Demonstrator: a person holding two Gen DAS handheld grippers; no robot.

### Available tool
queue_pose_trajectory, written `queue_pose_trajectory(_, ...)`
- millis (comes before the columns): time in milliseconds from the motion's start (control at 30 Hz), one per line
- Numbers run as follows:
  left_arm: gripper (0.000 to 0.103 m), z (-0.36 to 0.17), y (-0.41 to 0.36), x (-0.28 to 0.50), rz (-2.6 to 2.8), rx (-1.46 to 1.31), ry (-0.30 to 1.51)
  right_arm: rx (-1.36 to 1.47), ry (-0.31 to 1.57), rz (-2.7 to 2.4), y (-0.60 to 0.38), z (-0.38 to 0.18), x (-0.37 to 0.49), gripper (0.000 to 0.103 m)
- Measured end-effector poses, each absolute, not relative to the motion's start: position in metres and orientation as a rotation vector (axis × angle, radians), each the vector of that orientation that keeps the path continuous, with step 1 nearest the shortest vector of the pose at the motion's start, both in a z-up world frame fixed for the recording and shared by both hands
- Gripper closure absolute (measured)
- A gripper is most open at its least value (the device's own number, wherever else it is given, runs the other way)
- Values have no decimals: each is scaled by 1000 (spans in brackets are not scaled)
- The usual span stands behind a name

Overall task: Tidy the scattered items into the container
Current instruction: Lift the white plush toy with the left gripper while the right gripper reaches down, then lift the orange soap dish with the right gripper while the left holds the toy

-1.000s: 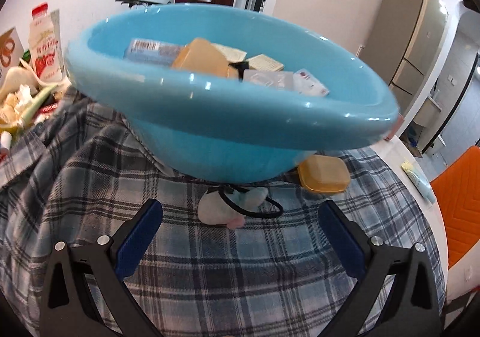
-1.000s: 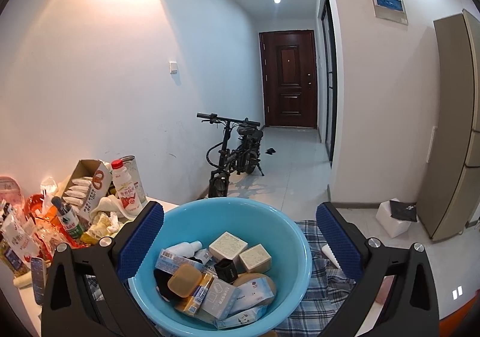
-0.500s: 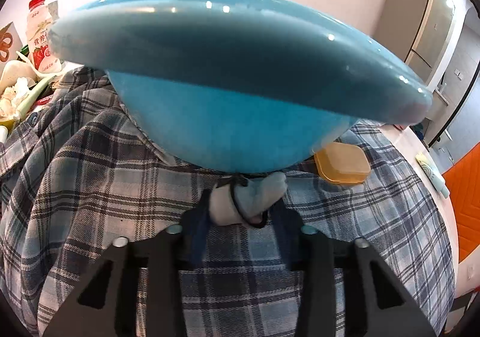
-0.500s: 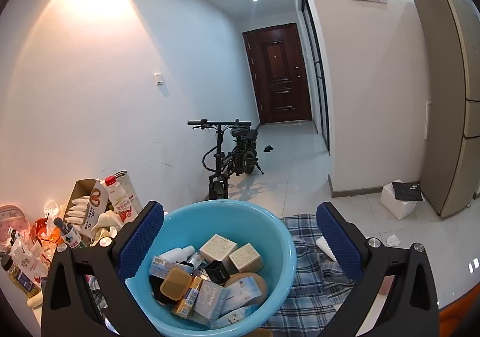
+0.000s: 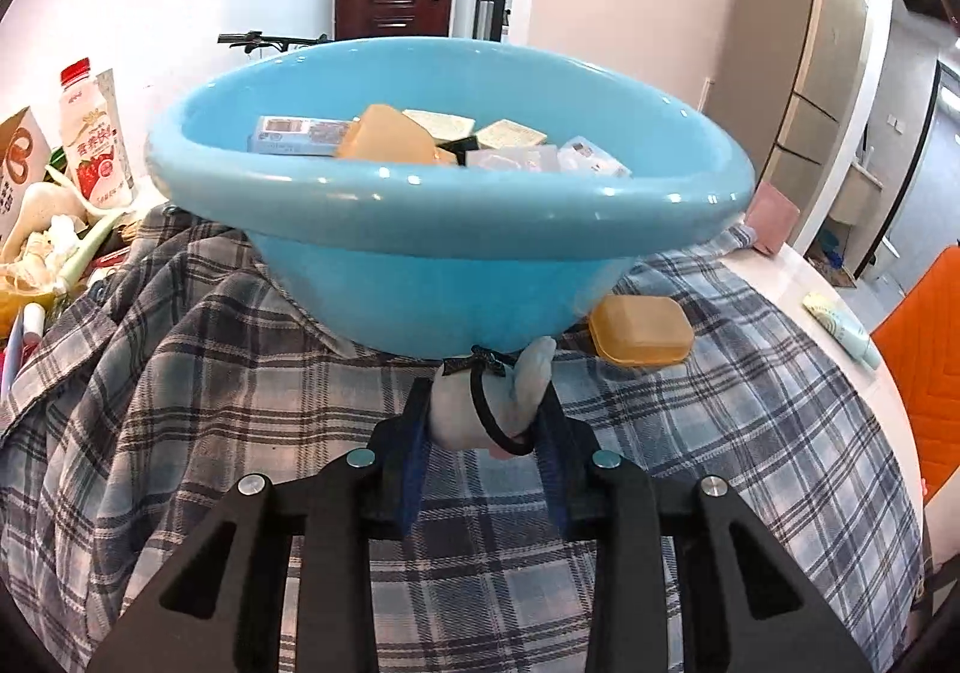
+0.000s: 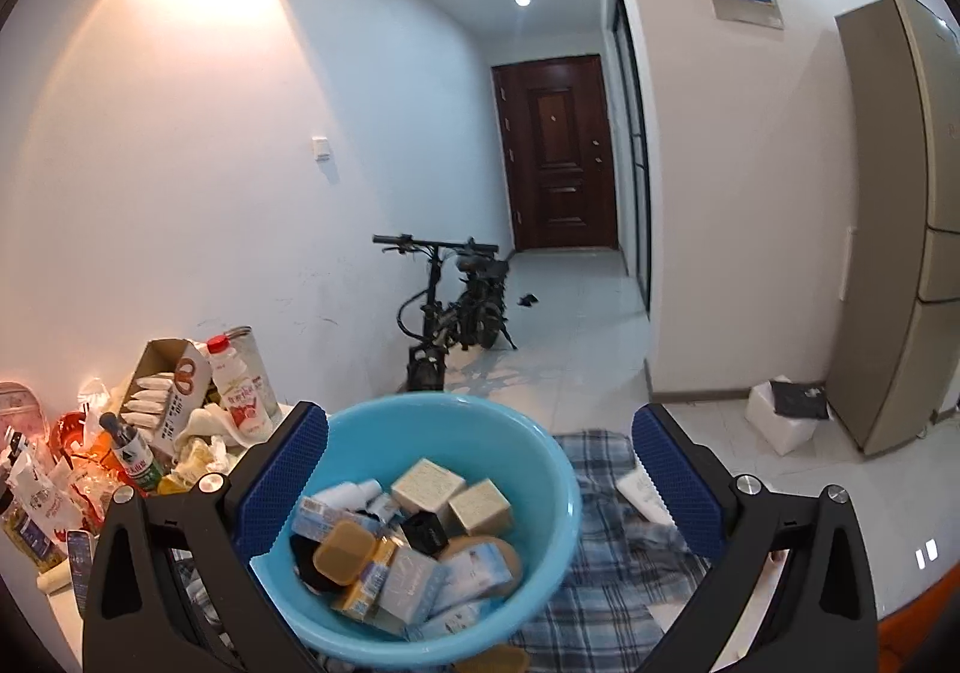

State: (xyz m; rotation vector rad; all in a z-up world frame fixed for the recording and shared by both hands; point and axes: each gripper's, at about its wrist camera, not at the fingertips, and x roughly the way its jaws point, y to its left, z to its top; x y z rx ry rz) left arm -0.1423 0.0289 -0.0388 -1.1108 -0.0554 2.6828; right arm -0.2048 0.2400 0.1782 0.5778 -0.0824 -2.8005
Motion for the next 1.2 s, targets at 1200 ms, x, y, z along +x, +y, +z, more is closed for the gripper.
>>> queue_pose_trajectory(1200, 72, -42, 28, -146, 2678, -1130, -171, 1341, 197, -2651, 194, -51, -229, 36)
